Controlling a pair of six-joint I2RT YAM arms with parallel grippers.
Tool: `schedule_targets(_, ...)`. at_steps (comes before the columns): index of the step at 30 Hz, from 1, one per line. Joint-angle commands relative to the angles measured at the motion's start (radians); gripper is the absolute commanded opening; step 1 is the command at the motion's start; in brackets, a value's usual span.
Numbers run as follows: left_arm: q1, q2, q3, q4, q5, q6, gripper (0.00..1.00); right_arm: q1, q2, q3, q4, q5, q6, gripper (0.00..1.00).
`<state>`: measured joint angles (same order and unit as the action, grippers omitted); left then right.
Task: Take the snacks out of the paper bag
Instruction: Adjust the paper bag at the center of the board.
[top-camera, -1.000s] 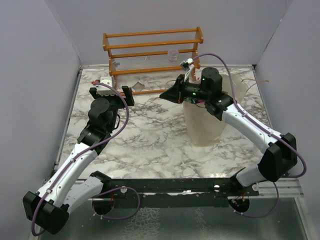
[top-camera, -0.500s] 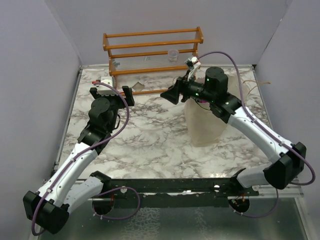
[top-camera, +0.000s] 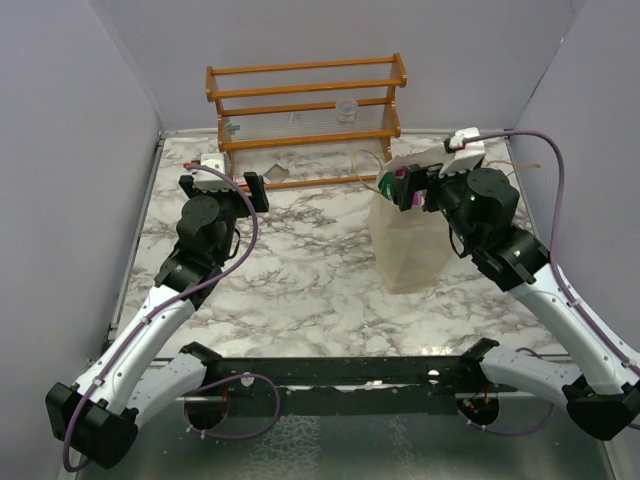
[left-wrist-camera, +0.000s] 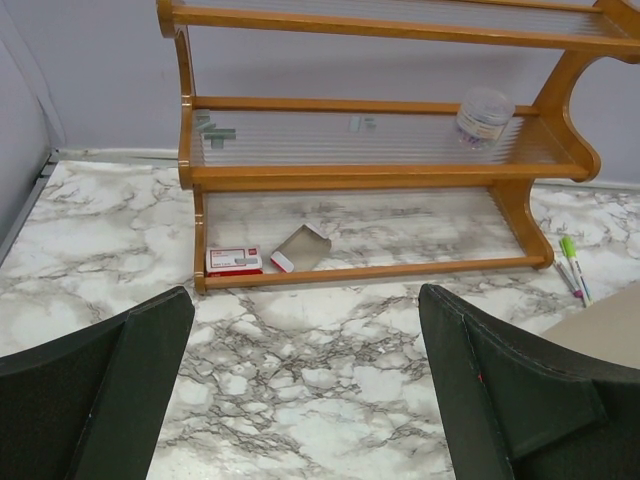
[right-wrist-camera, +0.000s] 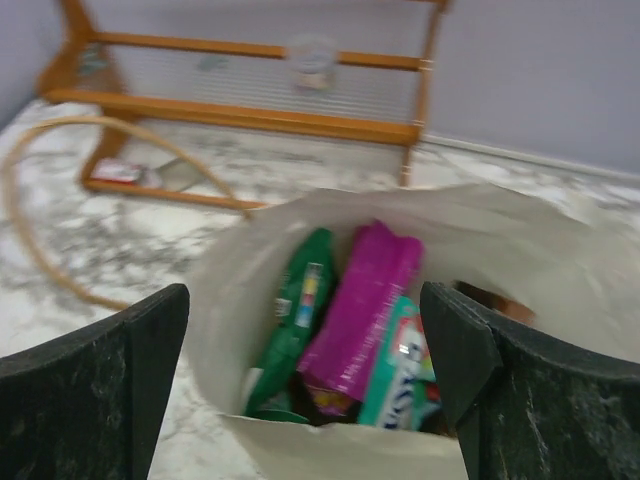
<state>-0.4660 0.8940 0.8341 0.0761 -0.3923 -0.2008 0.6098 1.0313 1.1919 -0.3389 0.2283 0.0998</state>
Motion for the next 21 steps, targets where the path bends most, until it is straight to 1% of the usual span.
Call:
schedule_targets(1, -0.002, -0.017, 0.034, -0.007, 0.014, -0.013, 0.98, 0.007, -0.069, -0.029, -0.042, 0.545, -0.018, 0.99)
schedule_targets(3, -0.002, -0.024, 0.031, -0.008, 0.014, -0.014, 0.98, 0.006, -0.075, -0.030, -0.040, 0.678, -0.002, 0.99)
schedule_targets(4, -0.002, -0.028, 0.027, -0.008, 0.013, -0.012, 0.98, 0.004, -0.072, -0.030, -0.036, 0.770, 0.000, 0.99)
schedule_targets(5, -0.002, -0.034, 0.023, -0.006, 0.011, -0.012, 0.98, -0.008, -0.063, -0.027, -0.031, 0.817, -0.001, 0.99)
schedule_targets(7, -0.002, -0.041, 0.020, -0.003, 0.009, -0.011, 0.98, -0.059, -0.036, -0.009, -0.034, 0.824, 0.010, 1.00)
schedule_targets(10, -0.003, -0.051, 0.019, -0.001, 0.010, -0.012, 0.98, -0.197, 0.025, 0.061, -0.117, 0.704, 0.110, 0.99)
schedule_targets(13, -0.006, -0.060, 0.017, 0.002, 0.010, -0.013, 0.98, -0.372, 0.078, 0.130, -0.192, 0.502, 0.231, 0.98)
schedule_targets(15, -0.008, -0.068, 0.013, 0.003, 0.008, -0.010, 0.98, -0.460, 0.093, 0.151, -0.222, 0.393, 0.316, 0.97)
schedule_targets(21, -0.011, -0.096, 0.004, 0.008, -0.003, -0.006, 0.99, -0.579, 0.078, 0.109, -0.232, 0.302, 0.470, 0.95)
